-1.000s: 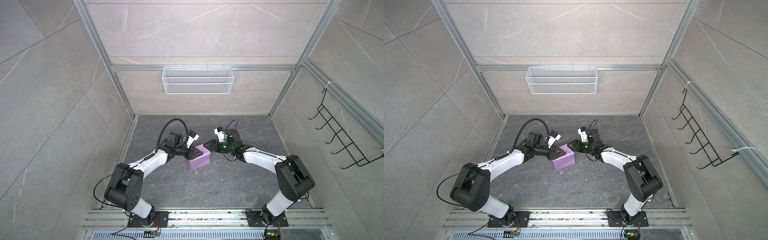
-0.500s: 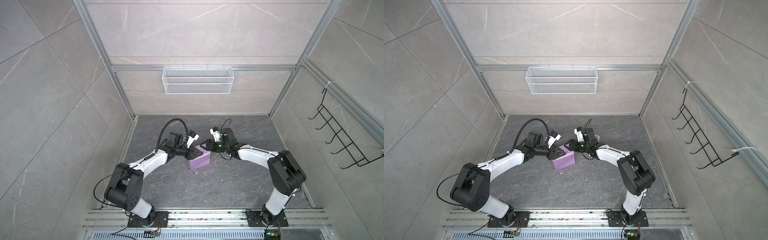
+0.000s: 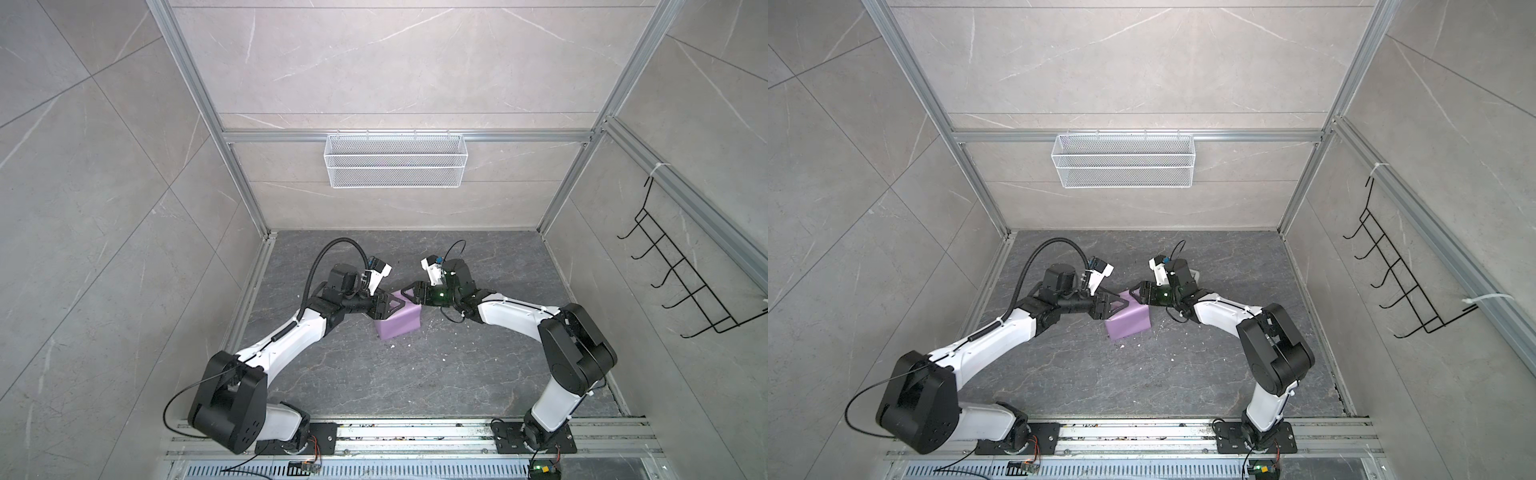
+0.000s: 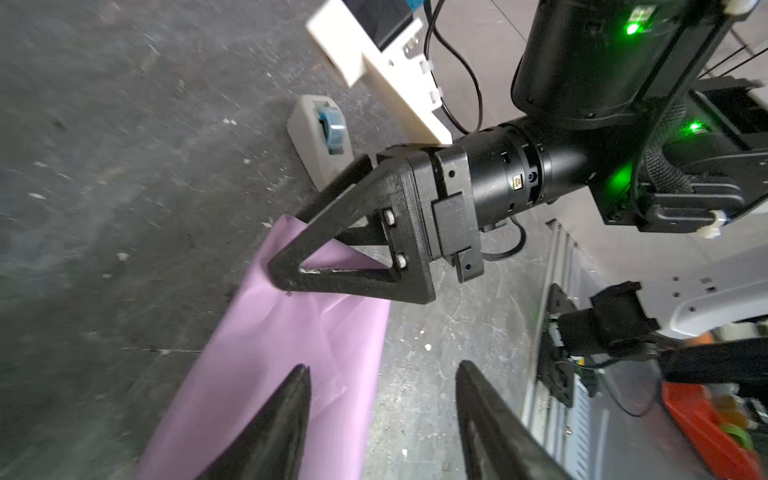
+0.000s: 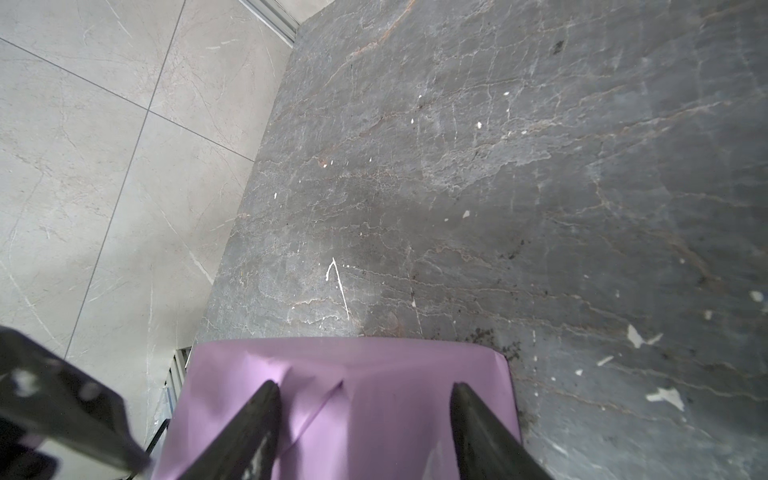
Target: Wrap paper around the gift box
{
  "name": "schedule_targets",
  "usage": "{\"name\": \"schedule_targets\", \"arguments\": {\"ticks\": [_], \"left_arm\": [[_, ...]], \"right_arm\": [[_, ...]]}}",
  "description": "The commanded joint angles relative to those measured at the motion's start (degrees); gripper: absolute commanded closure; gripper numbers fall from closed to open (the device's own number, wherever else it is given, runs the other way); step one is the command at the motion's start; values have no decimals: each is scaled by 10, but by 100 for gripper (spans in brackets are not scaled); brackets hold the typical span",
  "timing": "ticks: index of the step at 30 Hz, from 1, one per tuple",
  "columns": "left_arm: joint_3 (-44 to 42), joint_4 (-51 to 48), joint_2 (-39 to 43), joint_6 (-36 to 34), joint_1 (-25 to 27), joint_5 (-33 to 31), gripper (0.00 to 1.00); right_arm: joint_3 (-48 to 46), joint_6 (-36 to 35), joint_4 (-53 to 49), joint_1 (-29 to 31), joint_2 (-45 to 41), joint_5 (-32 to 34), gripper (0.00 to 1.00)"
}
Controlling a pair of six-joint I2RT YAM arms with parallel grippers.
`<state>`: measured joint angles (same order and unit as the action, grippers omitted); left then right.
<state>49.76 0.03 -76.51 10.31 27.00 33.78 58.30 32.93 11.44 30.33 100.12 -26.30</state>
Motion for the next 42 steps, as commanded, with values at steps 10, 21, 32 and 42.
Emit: {"name": "schedule_targets", "arguments": {"ticks": [10, 21, 32, 42], "left_arm": [[44, -88, -46, 68, -3, -188, 14], [37, -96, -79, 54, -10, -165, 14], [-9, -89, -80, 52, -21, -155, 15], [-13, -89, -79, 48, -22, -148, 16]], "right_arm": [[-23, -23, -56, 3, 9, 19, 35], [-17, -24, -62, 3, 6, 19, 35], [36, -46, -99, 3, -17, -2, 34], [40, -53, -144, -50, -98, -30, 32]]}}
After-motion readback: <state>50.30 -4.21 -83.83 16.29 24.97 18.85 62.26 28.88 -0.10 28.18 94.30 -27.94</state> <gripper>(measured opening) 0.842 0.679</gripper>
